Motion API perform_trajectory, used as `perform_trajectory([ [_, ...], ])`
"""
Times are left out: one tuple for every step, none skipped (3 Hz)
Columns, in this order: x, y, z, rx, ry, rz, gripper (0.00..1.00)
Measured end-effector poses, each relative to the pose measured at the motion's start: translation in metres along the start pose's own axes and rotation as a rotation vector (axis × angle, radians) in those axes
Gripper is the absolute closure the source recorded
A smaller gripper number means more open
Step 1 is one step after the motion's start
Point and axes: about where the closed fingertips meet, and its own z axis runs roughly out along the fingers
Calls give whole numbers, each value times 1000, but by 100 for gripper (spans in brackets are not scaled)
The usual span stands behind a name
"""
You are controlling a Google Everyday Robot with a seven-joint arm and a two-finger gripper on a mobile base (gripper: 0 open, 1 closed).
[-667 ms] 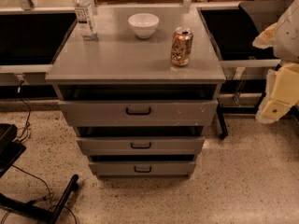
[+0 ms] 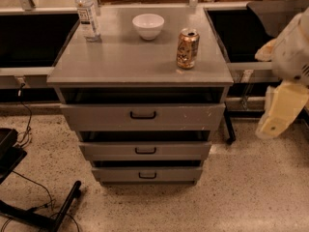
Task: Open bottom drawer
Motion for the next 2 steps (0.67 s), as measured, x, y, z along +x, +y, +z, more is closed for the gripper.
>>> perform_trajectory([
  [-4,10,58,35,84,-27,0],
  [15,19,133,35,171,-58,0],
])
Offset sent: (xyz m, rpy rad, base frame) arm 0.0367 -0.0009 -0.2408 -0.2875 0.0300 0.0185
